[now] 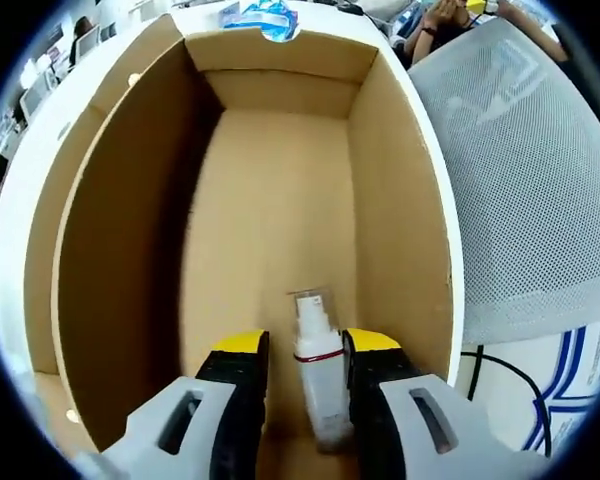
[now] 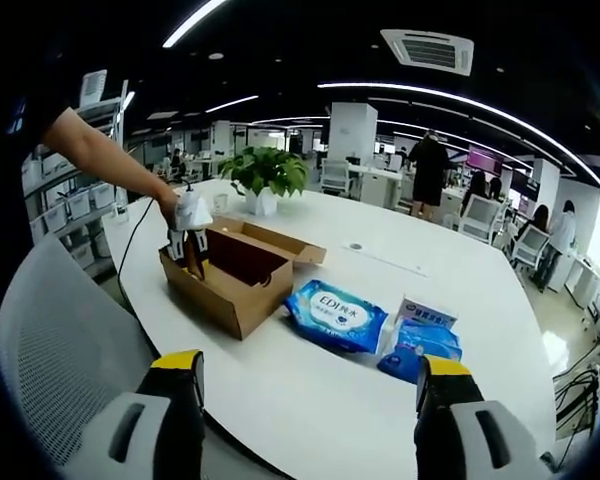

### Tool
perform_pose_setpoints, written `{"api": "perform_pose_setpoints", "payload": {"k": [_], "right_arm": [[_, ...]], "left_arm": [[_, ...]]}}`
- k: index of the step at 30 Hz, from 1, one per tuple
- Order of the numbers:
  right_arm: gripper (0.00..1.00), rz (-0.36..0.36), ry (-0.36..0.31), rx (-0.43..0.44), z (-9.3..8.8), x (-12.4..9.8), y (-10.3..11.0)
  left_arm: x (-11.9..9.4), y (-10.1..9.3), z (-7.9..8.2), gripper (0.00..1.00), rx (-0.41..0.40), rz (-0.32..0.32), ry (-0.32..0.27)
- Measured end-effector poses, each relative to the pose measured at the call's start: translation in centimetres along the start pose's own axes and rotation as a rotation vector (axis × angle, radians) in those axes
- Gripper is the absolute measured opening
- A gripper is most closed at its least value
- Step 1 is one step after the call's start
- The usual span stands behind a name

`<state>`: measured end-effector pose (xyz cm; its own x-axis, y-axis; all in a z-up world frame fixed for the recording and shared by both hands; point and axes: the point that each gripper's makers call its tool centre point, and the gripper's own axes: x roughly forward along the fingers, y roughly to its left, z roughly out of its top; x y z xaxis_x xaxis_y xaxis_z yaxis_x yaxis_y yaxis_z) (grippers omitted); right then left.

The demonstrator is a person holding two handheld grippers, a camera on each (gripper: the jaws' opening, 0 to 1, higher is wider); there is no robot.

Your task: Operate the shoe box by opening the lid, removing the specified soft item, and placing it in the target area until the item is outside and the box remains undamaged.

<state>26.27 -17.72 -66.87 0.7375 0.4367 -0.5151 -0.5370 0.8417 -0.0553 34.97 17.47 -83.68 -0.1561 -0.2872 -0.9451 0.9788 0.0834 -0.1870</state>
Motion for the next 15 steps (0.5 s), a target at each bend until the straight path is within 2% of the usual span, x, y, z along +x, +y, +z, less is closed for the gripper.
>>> {"api": "perform_pose_setpoints", "payload": {"k": [7, 15], "right_arm": [[0.87, 0.004, -0.005, -0.006, 0.24, 0.12, 0.1], [0.87, 0.007, -0.009, -0.011, 0.42, 0.11, 0.25]], "left_arm": [[0.39, -0.62, 0.02, 0.27, 0.021, -0.006, 0.014], [0.28, -0.49, 0.08, 0.23, 0.039, 0.012, 0.006]]}}
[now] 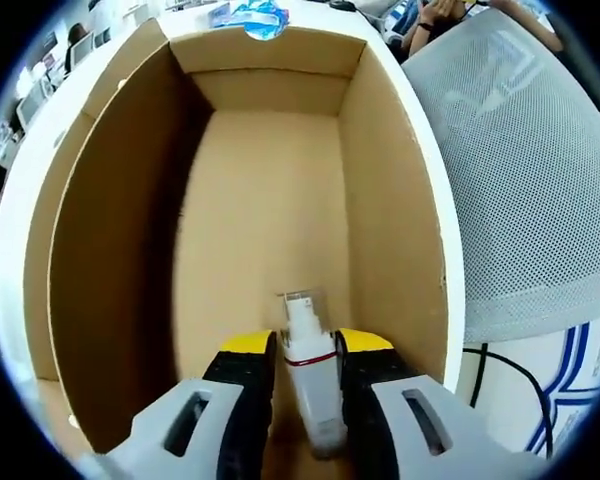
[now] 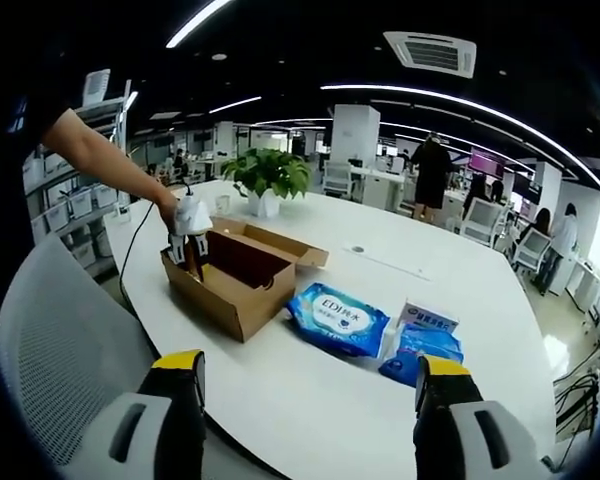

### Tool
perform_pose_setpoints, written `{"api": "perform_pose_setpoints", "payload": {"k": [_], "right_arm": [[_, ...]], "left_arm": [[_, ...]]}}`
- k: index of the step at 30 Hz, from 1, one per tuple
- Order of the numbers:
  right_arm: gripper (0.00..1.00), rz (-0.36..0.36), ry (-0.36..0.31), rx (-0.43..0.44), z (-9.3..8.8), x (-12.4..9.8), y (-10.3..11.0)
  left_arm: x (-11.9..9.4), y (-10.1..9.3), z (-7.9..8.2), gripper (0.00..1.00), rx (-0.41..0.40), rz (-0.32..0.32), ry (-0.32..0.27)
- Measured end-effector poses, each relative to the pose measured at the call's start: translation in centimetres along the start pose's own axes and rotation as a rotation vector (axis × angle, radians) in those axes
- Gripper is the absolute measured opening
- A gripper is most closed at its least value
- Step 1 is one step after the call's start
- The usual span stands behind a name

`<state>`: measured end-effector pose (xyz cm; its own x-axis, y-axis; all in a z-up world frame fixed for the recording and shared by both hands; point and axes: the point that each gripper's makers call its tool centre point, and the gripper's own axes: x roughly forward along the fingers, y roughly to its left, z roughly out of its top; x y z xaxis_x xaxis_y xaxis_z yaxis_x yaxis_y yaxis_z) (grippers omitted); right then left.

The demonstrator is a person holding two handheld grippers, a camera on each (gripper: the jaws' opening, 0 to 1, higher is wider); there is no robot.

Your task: Operate the shoe box by opening the lid, removing the specified soft item, and placing it in the target area until the item is outside and the box remains undamaged.

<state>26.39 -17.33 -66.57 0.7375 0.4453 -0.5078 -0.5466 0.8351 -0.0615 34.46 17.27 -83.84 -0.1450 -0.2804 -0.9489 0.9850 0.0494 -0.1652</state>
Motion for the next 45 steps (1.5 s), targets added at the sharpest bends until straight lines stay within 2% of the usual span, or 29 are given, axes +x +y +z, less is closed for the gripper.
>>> {"api": "perform_pose_setpoints", "payload": {"k": [8, 11, 14, 23, 27, 39, 45], "right_arm": [[0.87, 0.0, 0.0, -0.003, 0.1, -0.1, -0.1], [0.87, 0.0, -0.001, -0.004, 0.1, -0.1, -0.1], [0.87, 0.0, -0.001, -0.006, 0.1, -0.1, -0.1], [0.87, 0.008, -0.007, -0.013, 0.5, 0.1, 0.0], [0.87, 0.011, -0.01, -0.016, 0.6, 0.1, 0.1], [0.87, 0.009, -0.015, -0.014, 0.5, 0.0, 0.1], [0.86, 0.017, -0.025, -0.021, 0.9, 0.0, 0.3]], "left_arm": [[-0.1, 0.0, -0.7, 0.23, -0.03, 0.01, 0.008], [-0.2, 0.2, -1.9, 0.21, 0.001, 0.021, 0.051], [-0.5, 0.3, -1.8, 0.21, -0.046, 0.026, 0.018], [-0.6, 0.4, -2.3, 0.21, -0.044, 0.036, 0.029], [-0.4, 0.4, -3.2, 0.2, -0.025, 0.042, 0.07], [-0.7, 0.9, -2.9, 0.2, 0.006, 0.07, 0.066], [-1.5, 1.4, -2.0, 0.19, 0.027, 0.098, 0.049]]}}
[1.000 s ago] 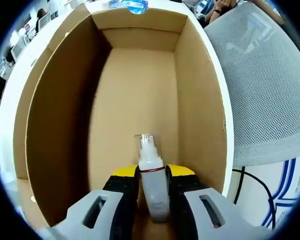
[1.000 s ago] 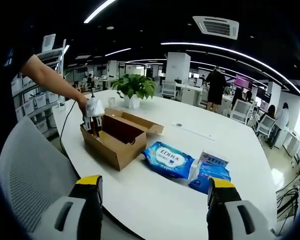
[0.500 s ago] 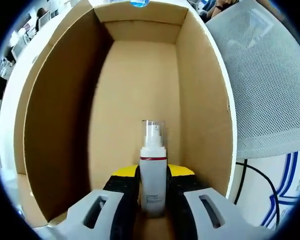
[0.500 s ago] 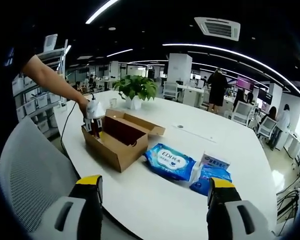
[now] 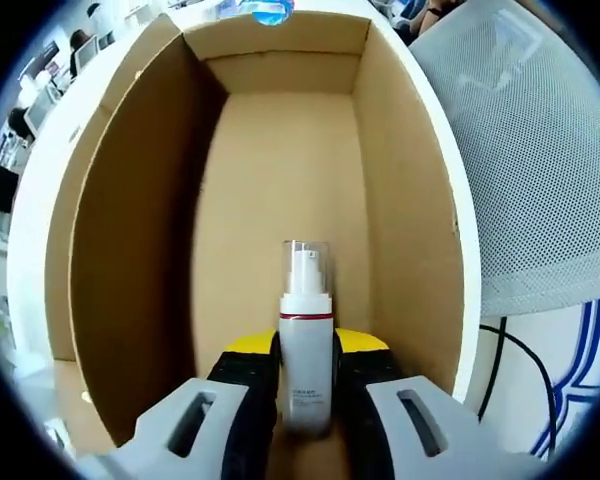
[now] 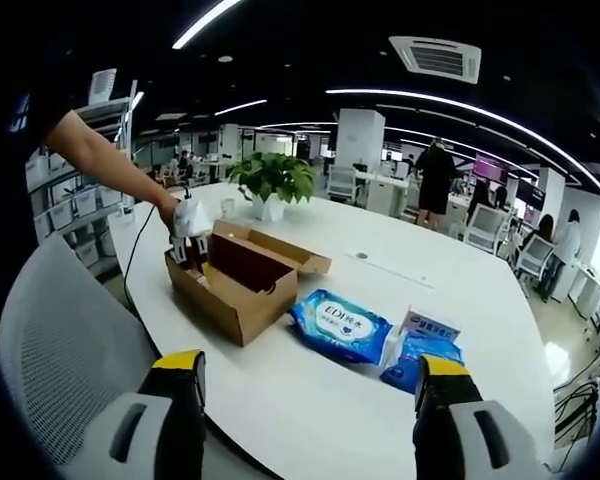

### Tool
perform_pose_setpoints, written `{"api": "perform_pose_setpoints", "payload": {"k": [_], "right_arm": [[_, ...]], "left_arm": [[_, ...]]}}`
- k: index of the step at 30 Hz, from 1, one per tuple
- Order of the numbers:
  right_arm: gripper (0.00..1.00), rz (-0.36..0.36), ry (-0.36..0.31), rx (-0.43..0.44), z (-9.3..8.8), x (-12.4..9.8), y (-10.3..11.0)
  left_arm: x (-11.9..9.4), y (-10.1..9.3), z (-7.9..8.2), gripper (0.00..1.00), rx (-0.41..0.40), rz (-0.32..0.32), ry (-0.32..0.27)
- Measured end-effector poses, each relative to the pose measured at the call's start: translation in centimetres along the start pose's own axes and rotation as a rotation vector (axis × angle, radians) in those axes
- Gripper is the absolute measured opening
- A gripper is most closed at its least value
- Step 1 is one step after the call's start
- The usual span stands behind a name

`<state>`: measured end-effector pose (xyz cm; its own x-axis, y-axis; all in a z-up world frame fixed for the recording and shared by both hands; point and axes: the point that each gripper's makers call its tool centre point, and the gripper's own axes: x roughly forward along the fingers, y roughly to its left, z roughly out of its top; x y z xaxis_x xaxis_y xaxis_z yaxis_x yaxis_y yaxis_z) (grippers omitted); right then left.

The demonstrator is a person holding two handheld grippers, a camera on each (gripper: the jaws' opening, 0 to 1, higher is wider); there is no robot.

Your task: Operate the shoe box by opening the lid, removing the specified soft item, and placing it in the target area until the item is outside and the box remains undamaged.

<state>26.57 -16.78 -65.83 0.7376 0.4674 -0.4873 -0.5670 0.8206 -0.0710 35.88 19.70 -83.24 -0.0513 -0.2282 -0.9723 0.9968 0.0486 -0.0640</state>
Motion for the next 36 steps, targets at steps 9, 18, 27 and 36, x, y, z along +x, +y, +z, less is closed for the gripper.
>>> {"api": "perform_pose_setpoints", "payload": {"k": [9, 18, 27, 36], "right_arm": [[0.86, 0.015, -0.016, -0.025, 0.8, 0.0, 0.2], [0.83, 0.036, -0.038, -0.046, 1.7, 0.0, 0.9], [0.79, 0.068, -0.063, -0.074, 2.5, 0.2, 1.9], [0.77, 0.107, -0.072, -0.101, 3.3, 0.5, 3.3]], "left_arm": [[-1.4, 0.1, 1.4, 0.19, 0.0, 0.006, -0.008], [-3.1, -0.3, 3.4, 0.19, 0.024, 0.031, -0.056], [-4.9, -1.7, 6.1, 0.19, 0.084, 0.041, -0.13], [-6.6, -3.4, 8.9, 0.19, 0.18, 0.07, -0.197]]}}
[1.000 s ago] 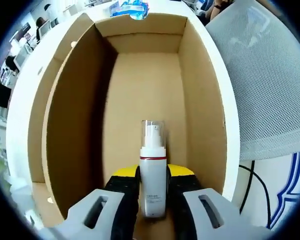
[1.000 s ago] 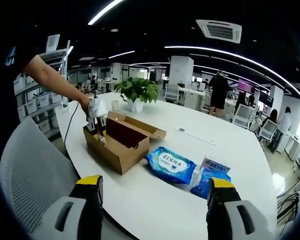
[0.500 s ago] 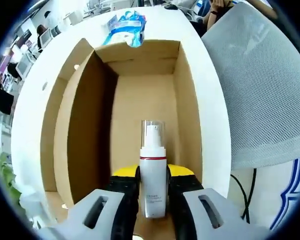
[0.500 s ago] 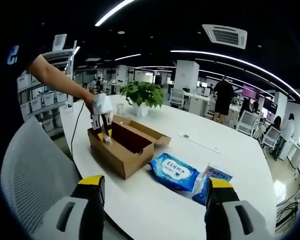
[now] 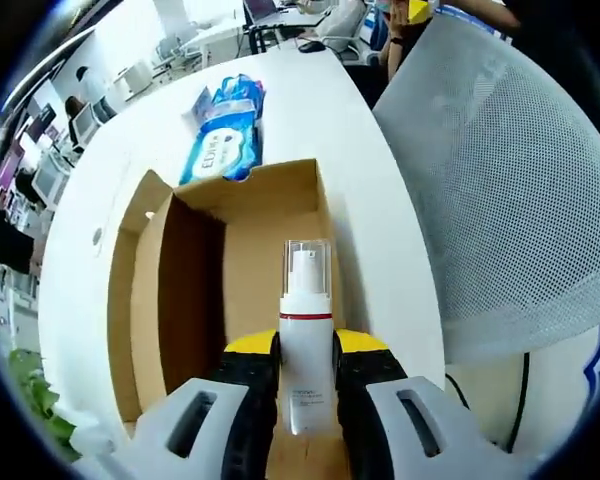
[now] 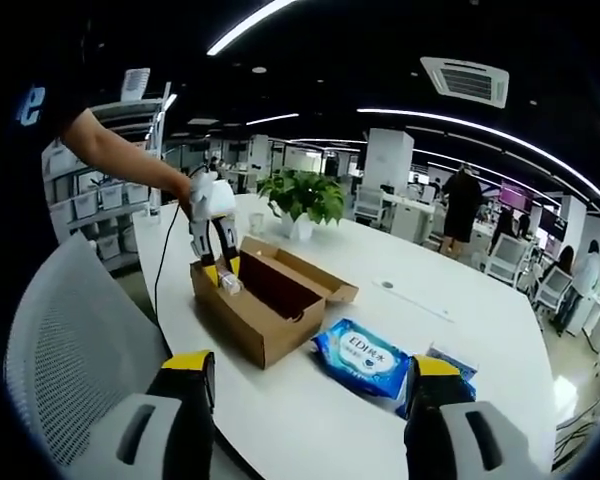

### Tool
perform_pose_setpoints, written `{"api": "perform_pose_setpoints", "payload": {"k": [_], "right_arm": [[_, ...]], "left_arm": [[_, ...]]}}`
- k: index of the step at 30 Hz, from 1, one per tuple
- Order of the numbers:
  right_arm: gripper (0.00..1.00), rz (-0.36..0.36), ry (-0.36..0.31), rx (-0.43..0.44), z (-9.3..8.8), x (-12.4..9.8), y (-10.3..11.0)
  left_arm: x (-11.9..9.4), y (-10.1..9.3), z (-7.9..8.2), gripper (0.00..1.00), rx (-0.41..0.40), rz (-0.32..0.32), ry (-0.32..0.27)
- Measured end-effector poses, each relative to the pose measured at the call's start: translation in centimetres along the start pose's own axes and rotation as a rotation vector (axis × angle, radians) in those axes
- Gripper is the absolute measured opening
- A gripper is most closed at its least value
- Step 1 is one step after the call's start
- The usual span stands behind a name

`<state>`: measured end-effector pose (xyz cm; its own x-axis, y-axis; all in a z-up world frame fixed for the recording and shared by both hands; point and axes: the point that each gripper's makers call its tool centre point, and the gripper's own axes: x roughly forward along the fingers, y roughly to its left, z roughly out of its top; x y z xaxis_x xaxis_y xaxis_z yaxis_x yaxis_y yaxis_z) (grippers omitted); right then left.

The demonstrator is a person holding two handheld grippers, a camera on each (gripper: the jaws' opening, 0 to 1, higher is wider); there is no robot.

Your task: Operate the shoe box by opening the lid, removing the specified soft item, and placing it in the target area until the item is outside and the box remains undamaged.

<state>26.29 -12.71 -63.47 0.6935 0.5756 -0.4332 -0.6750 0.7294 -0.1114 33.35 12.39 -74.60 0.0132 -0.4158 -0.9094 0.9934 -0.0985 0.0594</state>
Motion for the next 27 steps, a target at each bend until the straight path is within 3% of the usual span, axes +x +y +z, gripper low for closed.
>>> {"api": "perform_pose_setpoints", "payload": {"k": [10, 23, 27], "right_arm": [[0.72, 0.046, -0.003, 0.002, 0.6, 1.0, 1.5], [0.61, 0.13, -0.019, -0.018, 1.4, 2.5, 3.8], [0.56, 0.156, -0.013, -0.013, 1.6, 3.0, 4.5]], "left_arm": [[-1.2, -1.4, 3.0, 0.19, 0.052, 0.014, -0.076], [-2.3, -3.6, 6.7, 0.19, 0.053, -0.04, -0.176], [-3.0, -4.5, 8.4, 0.19, 0.034, -0.073, -0.243]]}}
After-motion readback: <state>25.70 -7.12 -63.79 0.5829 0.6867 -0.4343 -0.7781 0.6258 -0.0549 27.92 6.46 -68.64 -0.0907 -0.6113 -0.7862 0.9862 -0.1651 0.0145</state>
